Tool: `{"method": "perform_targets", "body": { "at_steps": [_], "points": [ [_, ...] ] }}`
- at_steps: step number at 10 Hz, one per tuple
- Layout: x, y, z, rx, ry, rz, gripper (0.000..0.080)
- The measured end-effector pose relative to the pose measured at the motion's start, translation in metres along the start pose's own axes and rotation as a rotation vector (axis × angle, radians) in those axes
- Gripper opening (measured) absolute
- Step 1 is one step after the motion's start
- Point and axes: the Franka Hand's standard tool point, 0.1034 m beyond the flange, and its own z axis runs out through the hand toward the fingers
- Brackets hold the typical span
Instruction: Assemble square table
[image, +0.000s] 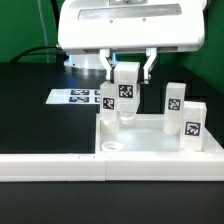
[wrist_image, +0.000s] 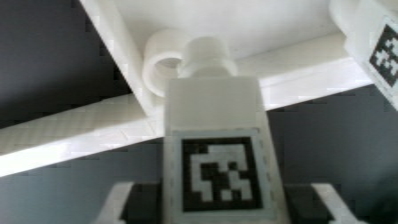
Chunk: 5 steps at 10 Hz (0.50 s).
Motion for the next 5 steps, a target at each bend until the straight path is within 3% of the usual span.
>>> {"method": "perform_targets", "body": {
  "at_steps": [3,5],
  "points": [
    [0.012,0.01,-0.004,-0.001,0.114,-0.009,0.029],
    [0.012,0.009,0.007,-0.006,0.219,0.024,0.029]
  ]
}}
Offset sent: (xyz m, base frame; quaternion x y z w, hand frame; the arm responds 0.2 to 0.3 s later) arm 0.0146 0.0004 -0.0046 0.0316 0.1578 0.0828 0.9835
